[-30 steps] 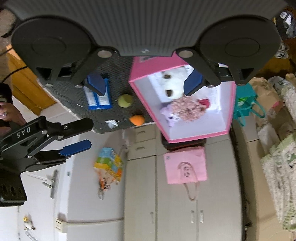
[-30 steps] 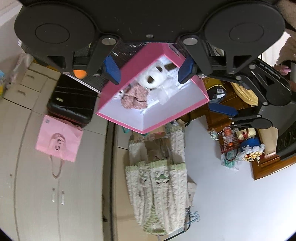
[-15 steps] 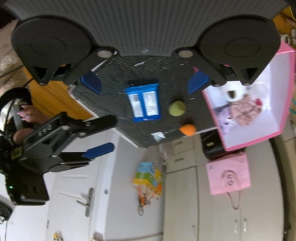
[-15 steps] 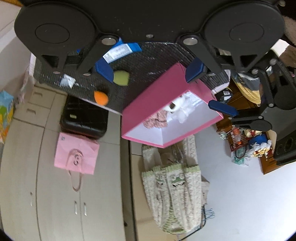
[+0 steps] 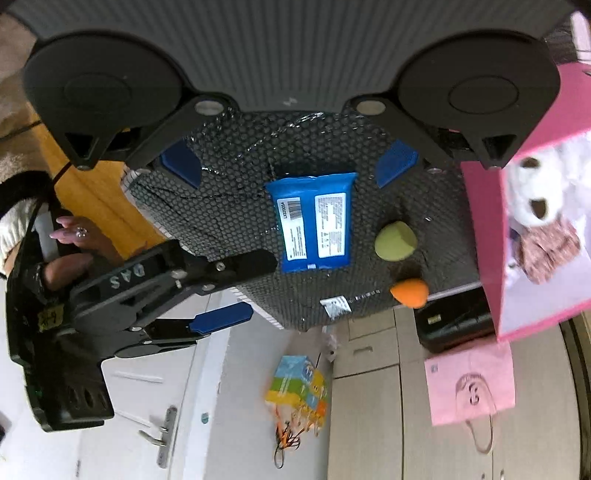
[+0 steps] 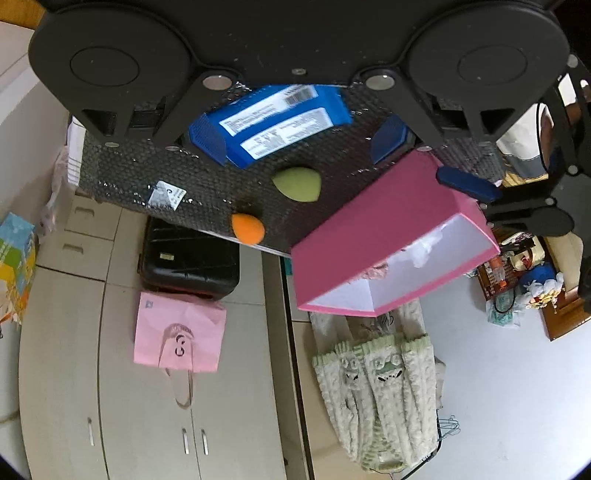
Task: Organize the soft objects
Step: 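Lower the left tool onto the blue wipes pack and close on it, then lift the blue wipes pack with the left tool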
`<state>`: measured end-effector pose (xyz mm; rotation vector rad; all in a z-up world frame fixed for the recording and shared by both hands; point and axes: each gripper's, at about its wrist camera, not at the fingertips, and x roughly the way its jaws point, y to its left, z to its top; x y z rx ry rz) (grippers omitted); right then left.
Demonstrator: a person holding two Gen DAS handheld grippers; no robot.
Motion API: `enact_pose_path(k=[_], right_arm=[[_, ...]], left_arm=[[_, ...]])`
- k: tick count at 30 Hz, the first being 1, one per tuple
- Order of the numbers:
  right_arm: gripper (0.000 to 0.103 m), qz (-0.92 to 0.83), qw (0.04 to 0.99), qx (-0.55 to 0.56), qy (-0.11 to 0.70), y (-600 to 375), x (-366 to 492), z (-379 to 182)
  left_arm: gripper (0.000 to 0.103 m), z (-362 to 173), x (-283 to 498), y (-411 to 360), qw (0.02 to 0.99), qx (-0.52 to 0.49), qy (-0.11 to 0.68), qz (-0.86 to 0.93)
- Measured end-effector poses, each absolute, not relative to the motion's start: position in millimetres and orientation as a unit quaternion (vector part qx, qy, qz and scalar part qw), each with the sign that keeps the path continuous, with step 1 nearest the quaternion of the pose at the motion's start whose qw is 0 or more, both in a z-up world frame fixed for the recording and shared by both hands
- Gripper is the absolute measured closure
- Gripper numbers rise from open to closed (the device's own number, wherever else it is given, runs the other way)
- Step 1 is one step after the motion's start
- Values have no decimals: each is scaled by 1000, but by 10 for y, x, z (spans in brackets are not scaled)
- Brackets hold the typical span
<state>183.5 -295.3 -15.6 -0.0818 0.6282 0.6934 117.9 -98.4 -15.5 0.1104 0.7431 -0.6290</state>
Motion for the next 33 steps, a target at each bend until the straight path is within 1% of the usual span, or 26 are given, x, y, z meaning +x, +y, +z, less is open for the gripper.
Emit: enact_pose_path(k=[4, 7, 10, 14, 17, 20, 22, 26, 30, 33], right_arm=[[14, 366, 880, -44, 301, -3006, 1959, -287], [14, 371, 872, -40, 317, -3013, 2096, -386], [14, 371, 862, -50, 343, -2981, 2267, -492], [14, 373, 851, -35, 369, -2982, 2497, -602], [14, 361, 852, -41, 377, -2967, 2620, -670], [14, 359, 848, -34, 389, -2960, 2741, -731], [14, 358, 845, -31, 395, -2959, 2801, -771], [15, 356, 835, 8, 420, -2969, 2964, -830], [15, 351, 832, 19, 430, -2968, 3065, -878], [18, 352, 830, 23, 433, -2999, 3097, -910]], left_arm=[[4, -430, 1310, -1117, 874, 55, 376, -302], [4, -580, 1365, -1211, 878, 66, 369, -296], [4, -669, 1420, -1261, 887, 69, 362, -277], [5, -711, 1483, -1254, 898, 46, 351, -262], [8, -755, 1537, -1242, 902, 36, 351, -251], [13, -816, 1607, -1207, 897, 20, 367, -245], [20, -853, 1646, -1178, 889, 3, 384, -251], [24, -882, 1627, -1180, 886, -2, 387, -255], [33, -871, 1616, -1167, 883, -13, 399, -248], [33, -856, 1605, -1119, 876, -34, 414, -245]])
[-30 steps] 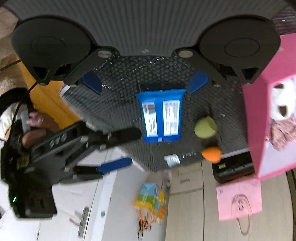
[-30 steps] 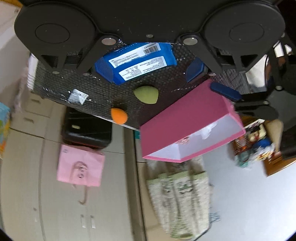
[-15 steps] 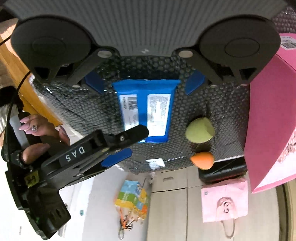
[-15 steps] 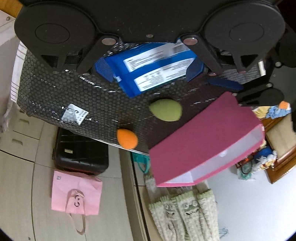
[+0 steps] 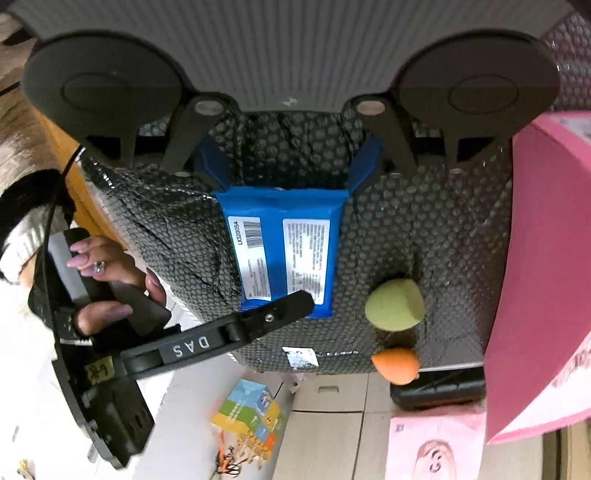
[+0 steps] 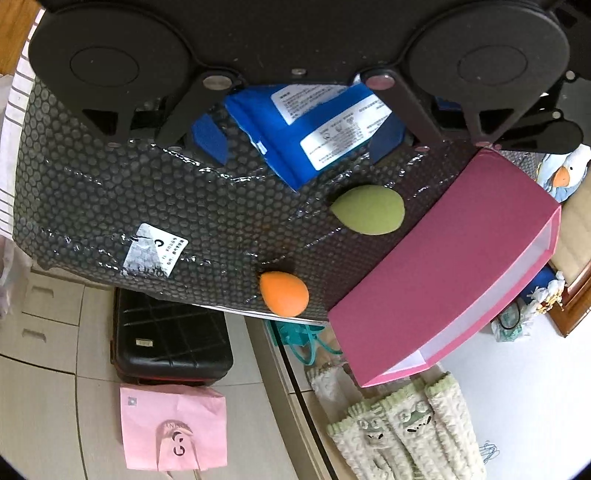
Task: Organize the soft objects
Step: 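Lift the blue wipes pack with the left tool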
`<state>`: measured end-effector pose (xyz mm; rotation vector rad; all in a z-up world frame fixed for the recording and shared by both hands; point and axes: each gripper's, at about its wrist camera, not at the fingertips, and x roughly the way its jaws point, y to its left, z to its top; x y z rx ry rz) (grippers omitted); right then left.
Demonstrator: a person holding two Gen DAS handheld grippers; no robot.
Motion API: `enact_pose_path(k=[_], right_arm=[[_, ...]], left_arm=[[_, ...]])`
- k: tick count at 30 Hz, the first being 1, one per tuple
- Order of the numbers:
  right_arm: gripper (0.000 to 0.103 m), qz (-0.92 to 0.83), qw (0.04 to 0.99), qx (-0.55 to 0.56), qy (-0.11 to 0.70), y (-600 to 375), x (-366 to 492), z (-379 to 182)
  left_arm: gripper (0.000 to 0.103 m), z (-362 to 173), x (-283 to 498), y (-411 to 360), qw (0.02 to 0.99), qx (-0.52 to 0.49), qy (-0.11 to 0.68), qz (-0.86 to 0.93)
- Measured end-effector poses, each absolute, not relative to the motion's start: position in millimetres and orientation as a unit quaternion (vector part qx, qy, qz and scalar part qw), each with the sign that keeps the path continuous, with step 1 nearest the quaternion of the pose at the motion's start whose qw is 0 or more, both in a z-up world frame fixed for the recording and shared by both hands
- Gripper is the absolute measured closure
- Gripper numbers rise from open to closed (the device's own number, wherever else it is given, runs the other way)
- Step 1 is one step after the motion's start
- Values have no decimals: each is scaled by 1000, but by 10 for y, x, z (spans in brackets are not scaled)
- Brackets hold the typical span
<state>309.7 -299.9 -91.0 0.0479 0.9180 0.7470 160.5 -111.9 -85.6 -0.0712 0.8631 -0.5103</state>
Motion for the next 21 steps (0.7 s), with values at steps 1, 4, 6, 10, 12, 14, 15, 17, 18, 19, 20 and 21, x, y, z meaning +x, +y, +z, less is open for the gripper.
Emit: enact_pose_path(k=[1, 4, 6, 10, 12, 14, 15, 17, 18, 19, 20, 21], right_arm=[[19, 352, 830, 25, 432, -3018, 3095, -912], [25, 351, 832, 27, 429, -3073, 3077, -917], [29, 348, 834, 26, 427, -3102, 3054, -923], [44, 346, 832, 42, 431, -3173, 3060, -919], [51, 349, 830, 41, 433, -3190, 3046, -916], [58, 356, 827, 32, 435, -3186, 3009, -914], [60, 363, 823, 30, 436, -3186, 2982, -910], [64, 366, 821, 32, 437, -3204, 2921, -907], [64, 364, 822, 30, 436, -3214, 2886, -909], [65, 359, 825, 29, 436, -3228, 2850, -912], [65, 356, 826, 30, 436, -3247, 2820, -916], [65, 355, 826, 33, 437, -3262, 2804, -917]], left_arm=[[33, -850, 1603, -1102, 874, -42, 418, -244], [36, -846, 1615, -1070, 869, -56, 428, -243], [47, -840, 1615, -1088, 870, -46, 429, -239], [52, -835, 1634, -1085, 869, -54, 430, -240], [53, -844, 1660, -1081, 863, -73, 434, -249], [55, -870, 1710, -1060, 852, -106, 441, -262], [56, -897, 1743, -1043, 845, -126, 444, -272], [56, -943, 1755, -1024, 839, -148, 442, -280], [58, -955, 1752, -1017, 841, -152, 438, -279], [60, -964, 1754, -1010, 842, -155, 437, -277], [60, -970, 1754, -1002, 842, -158, 435, -276], [60, -970, 1754, -999, 844, -158, 432, -274]])
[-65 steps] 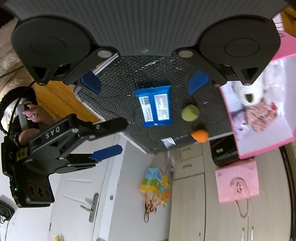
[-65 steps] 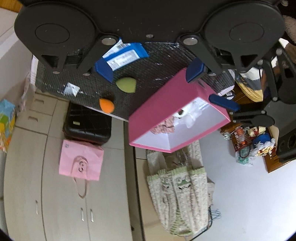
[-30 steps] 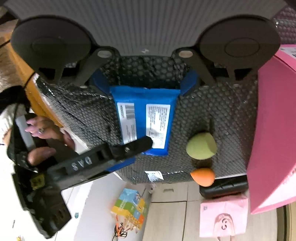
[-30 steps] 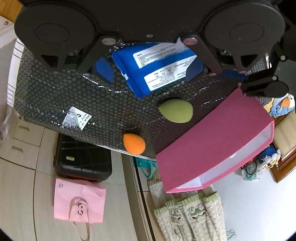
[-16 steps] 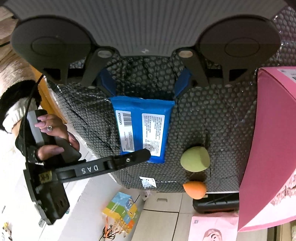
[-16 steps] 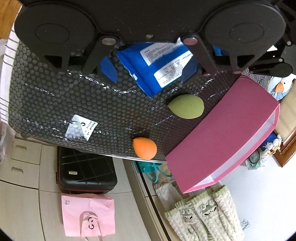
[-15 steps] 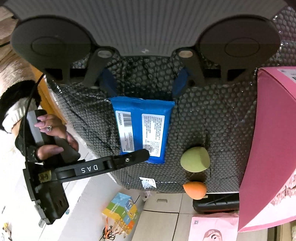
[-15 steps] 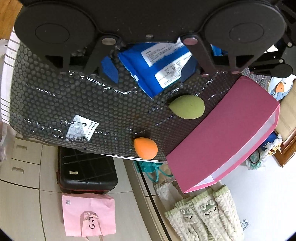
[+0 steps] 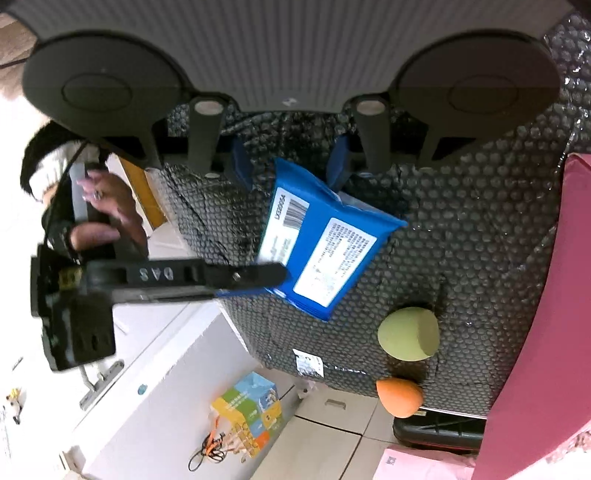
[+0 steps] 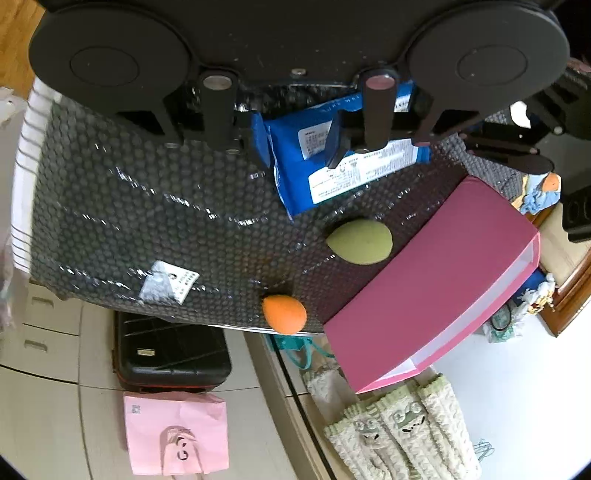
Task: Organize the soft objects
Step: 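Lift the blue wipes pack with the left tool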
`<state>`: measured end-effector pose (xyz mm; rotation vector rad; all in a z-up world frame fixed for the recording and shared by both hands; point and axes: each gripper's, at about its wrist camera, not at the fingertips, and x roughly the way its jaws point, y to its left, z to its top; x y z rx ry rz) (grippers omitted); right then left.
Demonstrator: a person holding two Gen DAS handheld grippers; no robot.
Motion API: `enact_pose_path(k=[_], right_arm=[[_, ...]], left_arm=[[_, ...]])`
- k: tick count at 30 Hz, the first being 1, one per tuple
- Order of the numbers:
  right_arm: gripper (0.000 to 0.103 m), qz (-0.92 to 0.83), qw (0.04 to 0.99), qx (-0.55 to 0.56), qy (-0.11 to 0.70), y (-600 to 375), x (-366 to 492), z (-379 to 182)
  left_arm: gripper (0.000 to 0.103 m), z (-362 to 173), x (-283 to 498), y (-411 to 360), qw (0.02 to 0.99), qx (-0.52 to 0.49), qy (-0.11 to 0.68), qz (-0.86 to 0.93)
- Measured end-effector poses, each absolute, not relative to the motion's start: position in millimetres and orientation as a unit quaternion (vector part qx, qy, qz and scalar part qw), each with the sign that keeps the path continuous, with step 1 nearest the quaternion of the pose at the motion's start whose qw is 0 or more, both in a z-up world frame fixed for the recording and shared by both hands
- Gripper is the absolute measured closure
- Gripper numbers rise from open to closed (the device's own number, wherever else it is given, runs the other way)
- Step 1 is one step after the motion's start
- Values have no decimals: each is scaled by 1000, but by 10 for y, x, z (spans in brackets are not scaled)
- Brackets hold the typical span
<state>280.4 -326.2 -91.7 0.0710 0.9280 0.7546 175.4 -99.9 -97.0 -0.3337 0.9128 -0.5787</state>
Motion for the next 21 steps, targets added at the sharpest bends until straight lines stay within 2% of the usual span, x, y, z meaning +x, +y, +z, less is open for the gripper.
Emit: enact_pose_path(k=[6, 12, 21], right_arm=[[64, 352, 826, 18, 440, -3265, 2751, -903], [60, 345, 833, 4, 433, -3234, 2788, -883], [58, 353, 830, 18, 432, -3275, 2786, -967]], left_arm=[[60, -937, 1738, -980, 859, -146, 425, -246], [52, -893, 1739, -938, 870, -132, 417, -227], [54, -931, 1872, -884, 882, -160, 402, -189]])
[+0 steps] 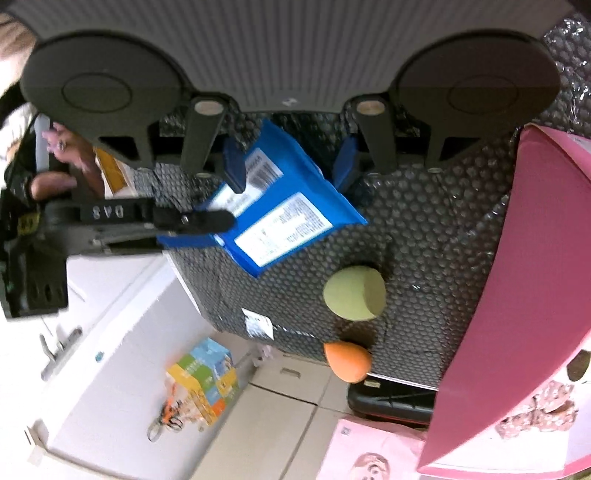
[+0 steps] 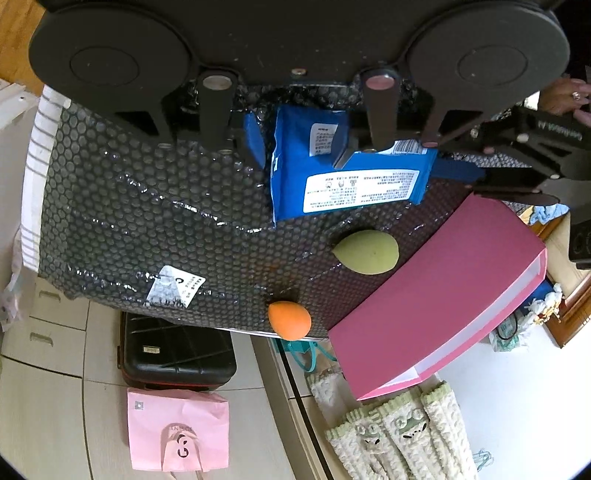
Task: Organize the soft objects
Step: 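Lift the blue wipes pack with the left tool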
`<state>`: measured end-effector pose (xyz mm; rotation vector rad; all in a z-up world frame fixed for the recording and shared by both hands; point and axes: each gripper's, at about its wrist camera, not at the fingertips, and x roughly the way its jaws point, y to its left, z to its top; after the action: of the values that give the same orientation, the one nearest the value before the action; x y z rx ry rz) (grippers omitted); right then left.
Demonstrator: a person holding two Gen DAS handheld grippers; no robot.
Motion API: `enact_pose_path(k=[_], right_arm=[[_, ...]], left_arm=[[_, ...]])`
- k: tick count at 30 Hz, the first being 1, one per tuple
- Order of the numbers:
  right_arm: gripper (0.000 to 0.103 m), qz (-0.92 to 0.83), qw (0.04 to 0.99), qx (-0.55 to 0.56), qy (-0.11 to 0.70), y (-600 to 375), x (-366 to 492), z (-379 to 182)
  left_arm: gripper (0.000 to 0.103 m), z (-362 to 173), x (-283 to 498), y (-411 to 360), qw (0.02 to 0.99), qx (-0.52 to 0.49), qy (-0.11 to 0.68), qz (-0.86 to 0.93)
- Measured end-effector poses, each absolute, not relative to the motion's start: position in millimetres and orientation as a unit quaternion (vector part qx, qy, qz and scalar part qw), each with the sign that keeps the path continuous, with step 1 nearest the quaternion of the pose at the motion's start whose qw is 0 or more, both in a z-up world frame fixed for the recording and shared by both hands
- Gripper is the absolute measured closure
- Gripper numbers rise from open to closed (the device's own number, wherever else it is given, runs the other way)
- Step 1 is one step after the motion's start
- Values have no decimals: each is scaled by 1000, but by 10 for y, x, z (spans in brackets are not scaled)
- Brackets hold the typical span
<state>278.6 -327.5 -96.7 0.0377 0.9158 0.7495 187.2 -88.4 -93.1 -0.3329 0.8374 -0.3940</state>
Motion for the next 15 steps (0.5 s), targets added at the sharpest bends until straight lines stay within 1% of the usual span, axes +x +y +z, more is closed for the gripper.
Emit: enact_pose_path(k=[2, 3, 5, 7, 11, 15], right_arm=[[58, 356, 829, 33, 431, -3318, 2805, -997], [58, 356, 829, 36, 429, -3328, 2802, -1004], [58, 356, 833, 29, 423, -3316, 2768, -1011], [58, 356, 838, 15, 414, -3287, 2712, -1009], [57, 354, 842, 21, 407, -3281, 2651, -1019], [58, 345, 848, 38, 401, -3277, 2551, -1023]], left_arm=[[59, -936, 1886, -904, 888, -149, 396, -180], [63, -933, 1871, -940, 893, -130, 393, -176], [66, -925, 1822, -1014, 901, -99, 385, -173], [73, -911, 1800, -1061, 904, -87, 380, -174], [76, -896, 1757, -1157, 915, -52, 363, -170], [76, -876, 1738, -1186, 911, -48, 365, -185]])
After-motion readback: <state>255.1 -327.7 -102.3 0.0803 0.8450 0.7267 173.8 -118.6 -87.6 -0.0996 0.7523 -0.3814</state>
